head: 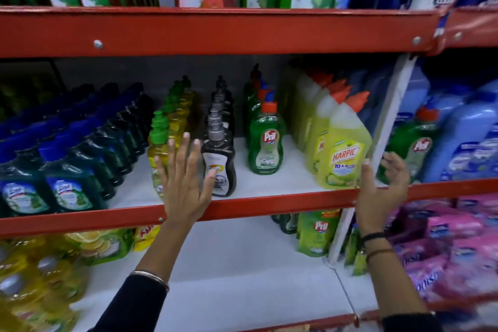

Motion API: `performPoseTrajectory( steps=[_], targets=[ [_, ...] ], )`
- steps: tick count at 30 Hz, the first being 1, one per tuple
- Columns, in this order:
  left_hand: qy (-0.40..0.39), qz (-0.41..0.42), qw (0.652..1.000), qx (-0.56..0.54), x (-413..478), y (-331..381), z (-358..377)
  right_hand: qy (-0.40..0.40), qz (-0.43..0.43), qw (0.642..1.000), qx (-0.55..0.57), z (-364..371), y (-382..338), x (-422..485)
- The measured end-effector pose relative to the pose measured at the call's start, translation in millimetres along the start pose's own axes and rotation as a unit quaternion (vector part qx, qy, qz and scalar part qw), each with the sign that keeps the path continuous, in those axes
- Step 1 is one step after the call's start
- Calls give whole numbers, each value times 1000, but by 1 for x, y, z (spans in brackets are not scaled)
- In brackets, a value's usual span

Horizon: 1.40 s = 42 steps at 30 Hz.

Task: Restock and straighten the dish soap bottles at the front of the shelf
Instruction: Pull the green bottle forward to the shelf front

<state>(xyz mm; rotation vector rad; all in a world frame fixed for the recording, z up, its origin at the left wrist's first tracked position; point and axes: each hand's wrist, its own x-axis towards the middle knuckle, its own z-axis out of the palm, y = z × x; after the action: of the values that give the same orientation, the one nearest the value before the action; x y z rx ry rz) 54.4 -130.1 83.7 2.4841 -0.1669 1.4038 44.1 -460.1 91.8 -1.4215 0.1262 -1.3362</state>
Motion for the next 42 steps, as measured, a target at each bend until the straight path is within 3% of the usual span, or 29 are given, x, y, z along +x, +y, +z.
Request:
performPoseTrajectory(
  steps=[3, 9, 16, 23, 28, 35, 42],
  targets=[
    [9, 1, 1000, -15, 0, 0, 0, 36, 18, 997, -69, -16, 29, 29],
    [9, 5, 1000, 0, 0, 1, 2, -36, 72, 976, -201, -19, 46, 81],
    [-1, 21, 999, 39, 0, 0, 4, -28, 76, 970, -230, -15, 41, 105],
    [-9, 30, 998, 53, 0, 0, 2, 74, 61, 980, -173, -20, 11, 78],
    [-12, 29, 998, 55, -1, 1, 2, 91, 9, 971, -222, -15, -31, 61],
    [-17, 27, 998, 54, 0, 0, 0, 26, -15, 975, -222, 4, -87, 21],
    [-13, 30, 998, 60, -1, -1, -1, -126, -21, 975, -182, 50, -114, -21]
  ],
)
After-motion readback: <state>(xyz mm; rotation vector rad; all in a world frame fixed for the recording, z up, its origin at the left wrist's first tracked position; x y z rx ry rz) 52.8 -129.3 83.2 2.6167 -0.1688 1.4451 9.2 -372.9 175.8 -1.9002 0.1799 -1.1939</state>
